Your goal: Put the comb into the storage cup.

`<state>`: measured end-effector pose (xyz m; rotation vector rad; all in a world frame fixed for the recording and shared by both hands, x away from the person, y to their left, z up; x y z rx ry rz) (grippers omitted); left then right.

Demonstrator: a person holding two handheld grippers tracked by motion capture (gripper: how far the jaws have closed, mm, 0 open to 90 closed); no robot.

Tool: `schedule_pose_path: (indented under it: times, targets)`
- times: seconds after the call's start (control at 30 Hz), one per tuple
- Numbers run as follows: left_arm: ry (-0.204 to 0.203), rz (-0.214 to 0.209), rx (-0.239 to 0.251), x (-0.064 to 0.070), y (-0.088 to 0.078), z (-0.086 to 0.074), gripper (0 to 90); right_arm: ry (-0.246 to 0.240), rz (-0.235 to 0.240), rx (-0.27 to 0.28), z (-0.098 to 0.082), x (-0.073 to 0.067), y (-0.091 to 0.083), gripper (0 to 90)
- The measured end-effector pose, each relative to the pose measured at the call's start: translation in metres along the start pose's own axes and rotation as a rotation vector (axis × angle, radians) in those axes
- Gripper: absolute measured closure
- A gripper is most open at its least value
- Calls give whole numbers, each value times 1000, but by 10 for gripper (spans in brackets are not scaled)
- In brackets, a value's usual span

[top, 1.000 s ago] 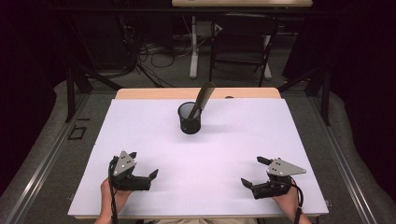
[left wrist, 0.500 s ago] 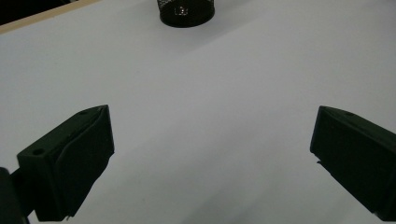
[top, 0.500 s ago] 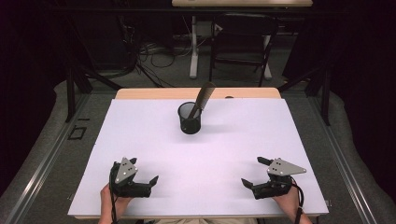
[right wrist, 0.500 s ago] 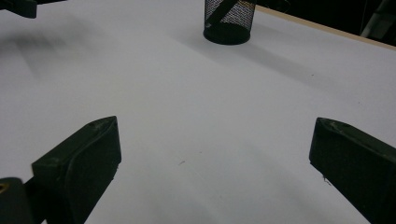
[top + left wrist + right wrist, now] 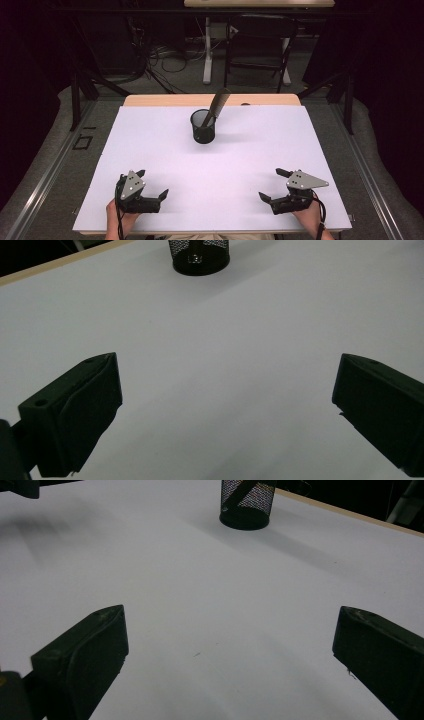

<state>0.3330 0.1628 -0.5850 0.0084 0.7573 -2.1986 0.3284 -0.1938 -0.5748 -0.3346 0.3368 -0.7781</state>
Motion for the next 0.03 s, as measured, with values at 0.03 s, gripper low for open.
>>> schedule_pose_path:
  times: [0.03]
  targets:
    - [-1, 1, 6, 0, 0, 1, 0, 0, 2, -2, 0, 0, 0, 7]
Point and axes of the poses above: each handheld gripper's, and its own axes: y roughly forward along the jaws, z roughly out of its top, x roughly to its right, the point moved 10 cm from there along y, roughly forward along the jaws, and after that the axes turned 12 degrees about y, right-handed, at the moved point
